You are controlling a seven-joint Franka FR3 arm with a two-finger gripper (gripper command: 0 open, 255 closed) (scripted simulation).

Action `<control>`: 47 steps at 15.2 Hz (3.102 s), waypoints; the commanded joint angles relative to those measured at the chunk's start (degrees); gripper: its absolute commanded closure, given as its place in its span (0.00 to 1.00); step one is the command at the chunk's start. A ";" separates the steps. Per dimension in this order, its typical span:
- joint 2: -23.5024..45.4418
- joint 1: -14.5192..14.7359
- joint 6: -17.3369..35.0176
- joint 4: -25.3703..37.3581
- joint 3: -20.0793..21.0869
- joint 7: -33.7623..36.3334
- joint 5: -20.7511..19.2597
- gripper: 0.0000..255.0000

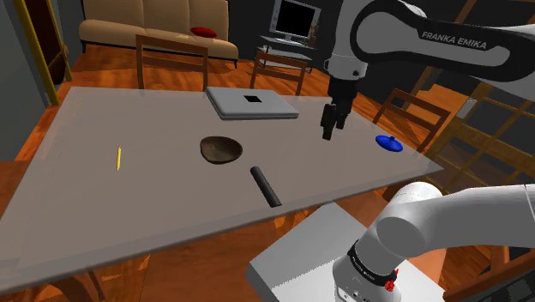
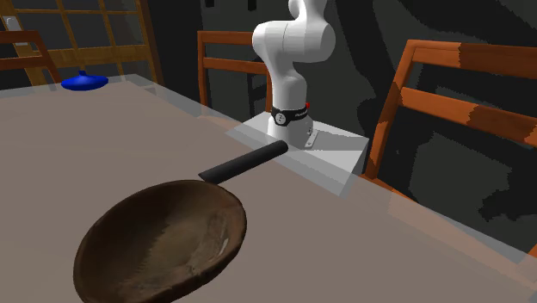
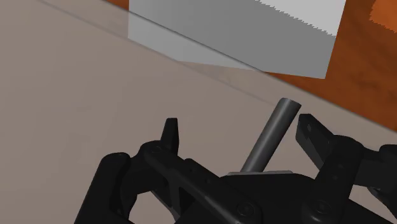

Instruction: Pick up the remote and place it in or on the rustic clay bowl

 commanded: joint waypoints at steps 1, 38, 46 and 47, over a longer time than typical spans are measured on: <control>0.00 0.00 0.00 0.00 0.00 0.00 0.00 0.00; 31.32 -6.34 53.24 -13.92 19.02 42.14 3.78 1.00; 31.45 -6.41 53.18 -13.73 18.98 42.11 3.70 1.00; 31.33 -6.36 53.26 -13.93 19.03 42.14 3.78 1.00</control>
